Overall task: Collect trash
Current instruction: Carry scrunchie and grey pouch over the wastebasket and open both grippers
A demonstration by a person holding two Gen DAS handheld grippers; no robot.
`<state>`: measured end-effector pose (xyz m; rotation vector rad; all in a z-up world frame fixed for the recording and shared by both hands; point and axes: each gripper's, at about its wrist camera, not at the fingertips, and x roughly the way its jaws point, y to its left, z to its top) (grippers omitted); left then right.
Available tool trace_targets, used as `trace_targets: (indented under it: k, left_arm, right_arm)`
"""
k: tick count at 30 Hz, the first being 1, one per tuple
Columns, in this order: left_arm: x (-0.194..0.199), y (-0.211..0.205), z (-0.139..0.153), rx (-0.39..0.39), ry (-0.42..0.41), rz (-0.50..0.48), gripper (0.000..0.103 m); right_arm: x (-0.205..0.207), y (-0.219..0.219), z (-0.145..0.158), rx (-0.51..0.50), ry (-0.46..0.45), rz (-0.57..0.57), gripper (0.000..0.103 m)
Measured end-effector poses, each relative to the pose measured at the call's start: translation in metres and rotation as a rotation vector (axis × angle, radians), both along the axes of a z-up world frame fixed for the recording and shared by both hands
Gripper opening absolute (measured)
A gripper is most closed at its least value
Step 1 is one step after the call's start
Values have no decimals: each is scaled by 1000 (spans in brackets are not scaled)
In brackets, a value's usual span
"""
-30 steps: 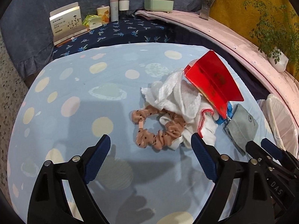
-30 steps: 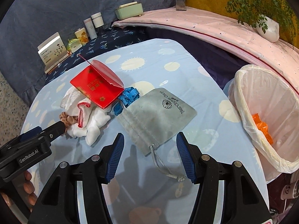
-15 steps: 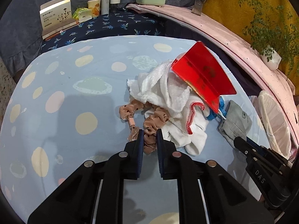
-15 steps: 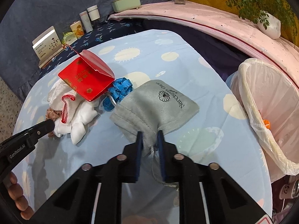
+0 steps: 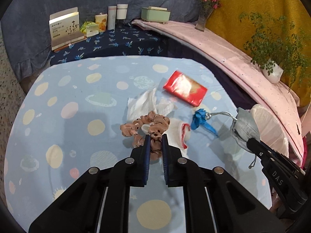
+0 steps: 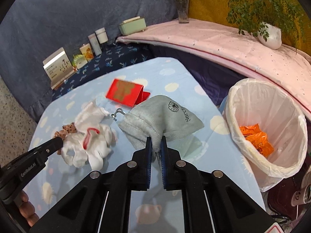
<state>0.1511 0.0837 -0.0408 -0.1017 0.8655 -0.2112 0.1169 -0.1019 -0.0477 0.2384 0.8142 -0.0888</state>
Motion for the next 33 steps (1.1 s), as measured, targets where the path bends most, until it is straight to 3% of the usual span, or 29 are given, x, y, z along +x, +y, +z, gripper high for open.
trace_targets:
  k: [16, 33]
  left_arm:
    - [-51, -68, 61, -57, -101, -137, 10]
    - [-62, -179, 75, -92, -92, -352, 10]
  right_arm:
    - [-51, -38, 59, 10, -133, -49, 9]
    - [-87, -142, 58, 36, -160, -231, 9]
